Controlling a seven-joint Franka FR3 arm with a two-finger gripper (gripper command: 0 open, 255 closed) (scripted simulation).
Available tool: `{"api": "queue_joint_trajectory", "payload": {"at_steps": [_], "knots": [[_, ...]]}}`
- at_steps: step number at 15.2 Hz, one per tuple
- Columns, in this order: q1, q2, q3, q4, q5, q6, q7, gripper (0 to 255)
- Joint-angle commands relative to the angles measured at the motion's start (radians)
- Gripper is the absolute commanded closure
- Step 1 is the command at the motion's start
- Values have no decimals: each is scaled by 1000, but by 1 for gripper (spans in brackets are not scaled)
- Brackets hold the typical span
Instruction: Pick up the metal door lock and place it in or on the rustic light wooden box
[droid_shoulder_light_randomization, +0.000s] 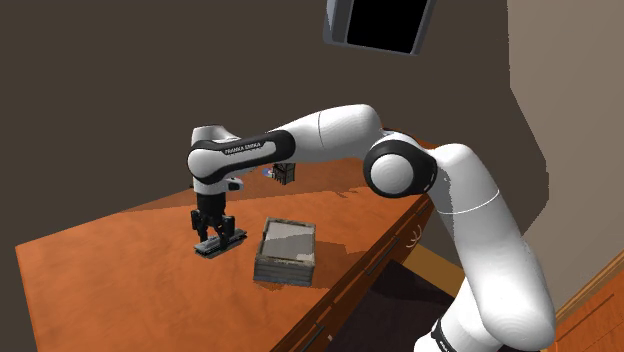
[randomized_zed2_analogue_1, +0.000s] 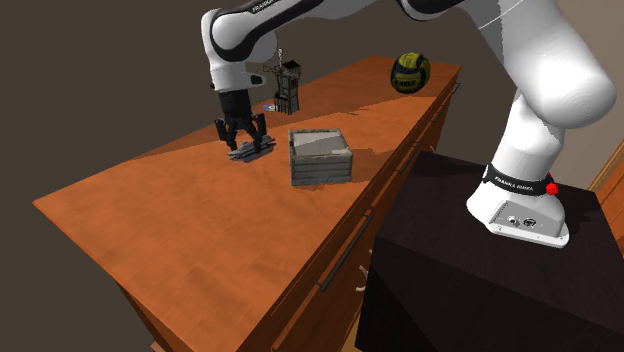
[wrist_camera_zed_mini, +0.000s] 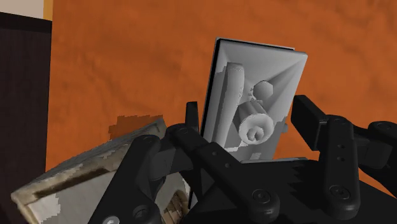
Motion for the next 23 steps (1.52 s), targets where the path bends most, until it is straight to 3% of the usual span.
{"api": "queue_joint_trajectory", "payload": {"at_steps": [1, 14, 18, 23], "knots": [[-2, -16, 1, -1, 2, -14, 2, 255], [-3, -72, 8, 74, 6, -142, 25, 255], [-72, -231, 4, -178, 28, -62, -44, 255], [-145, -392, -10, -414, 51, -3, -136, 255]]}}
